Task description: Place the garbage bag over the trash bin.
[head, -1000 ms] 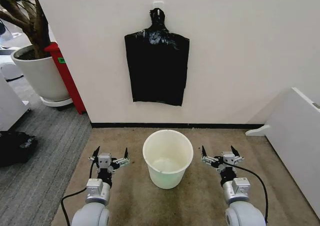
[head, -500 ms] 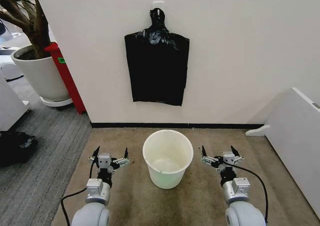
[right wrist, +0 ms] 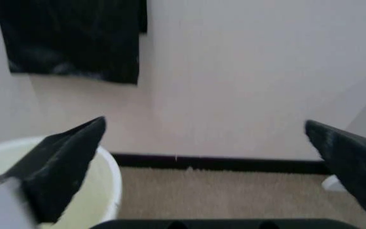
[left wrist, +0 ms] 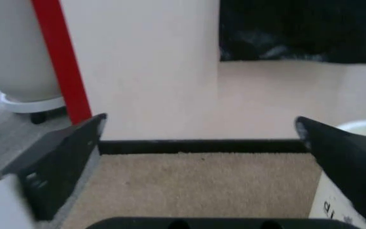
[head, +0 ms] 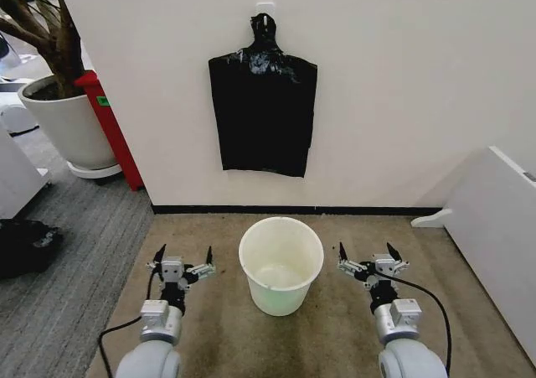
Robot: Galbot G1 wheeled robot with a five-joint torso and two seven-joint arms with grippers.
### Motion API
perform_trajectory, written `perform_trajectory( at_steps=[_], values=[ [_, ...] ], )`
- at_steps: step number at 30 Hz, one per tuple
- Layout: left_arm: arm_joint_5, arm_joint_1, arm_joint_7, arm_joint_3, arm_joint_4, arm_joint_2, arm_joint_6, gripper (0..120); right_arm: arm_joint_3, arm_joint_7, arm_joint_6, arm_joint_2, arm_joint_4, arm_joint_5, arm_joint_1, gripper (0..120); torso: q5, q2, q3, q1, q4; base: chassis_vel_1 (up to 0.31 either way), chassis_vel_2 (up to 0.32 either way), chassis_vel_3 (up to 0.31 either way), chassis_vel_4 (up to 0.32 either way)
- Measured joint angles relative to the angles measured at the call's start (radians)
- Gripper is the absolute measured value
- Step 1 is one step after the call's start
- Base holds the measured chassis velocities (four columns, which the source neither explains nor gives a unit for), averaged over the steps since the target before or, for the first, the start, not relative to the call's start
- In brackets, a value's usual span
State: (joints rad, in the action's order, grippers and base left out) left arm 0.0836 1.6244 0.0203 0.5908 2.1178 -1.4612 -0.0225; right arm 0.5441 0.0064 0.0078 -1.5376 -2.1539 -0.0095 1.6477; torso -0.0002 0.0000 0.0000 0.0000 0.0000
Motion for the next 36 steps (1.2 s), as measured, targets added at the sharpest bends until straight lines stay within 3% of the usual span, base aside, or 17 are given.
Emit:
perform_trajectory(
  at_steps=[8,18,21,26,36],
  values=[
    [0.131,0.114,0.035,0.065,0.186,0.061,-0.036,100,-0.015,0.014,0.011,-0.043,-0.207,0.002,0.135,86,-0.0008,0.0,0.0,0.0,-0.0002,0.0,0.0,0.0,0.0],
    [0.288,0.253,0.077,0.143,0.386,0.134,-0.08,100,-0.026,0.032,-0.011,0.029,-0.164,0.083,0.123,84,0.0005,0.0,0.0,0.0,0.0,0.0,0.0,0.0,0.0],
    [0.313,0.276,0.083,0.155,0.391,0.145,-0.087,100,-0.029,0.044,-0.016,0.049,-0.157,0.112,0.11,86,0.0001,0.0,0.0,0.0,0.0,0.0,0.0,0.0,0.0],
    [0.324,0.285,0.086,0.161,0.393,0.151,-0.091,100,-0.041,0.091,-0.018,0.106,-0.149,0.28,0.036,98,0.0003,0.0,0.0,0.0,-0.0001,0.0,0.0,0.0,0.0],
    [0.378,0.391,0.107,0.177,0.387,0.198,-0.077,100,-0.12,0.16,-0.019,0.228,-0.129,0.69,-0.169,100,0.0001,0.0,0.0,0.0,0.0001,0.0,0.0,0.0,0.0]
  ],
)
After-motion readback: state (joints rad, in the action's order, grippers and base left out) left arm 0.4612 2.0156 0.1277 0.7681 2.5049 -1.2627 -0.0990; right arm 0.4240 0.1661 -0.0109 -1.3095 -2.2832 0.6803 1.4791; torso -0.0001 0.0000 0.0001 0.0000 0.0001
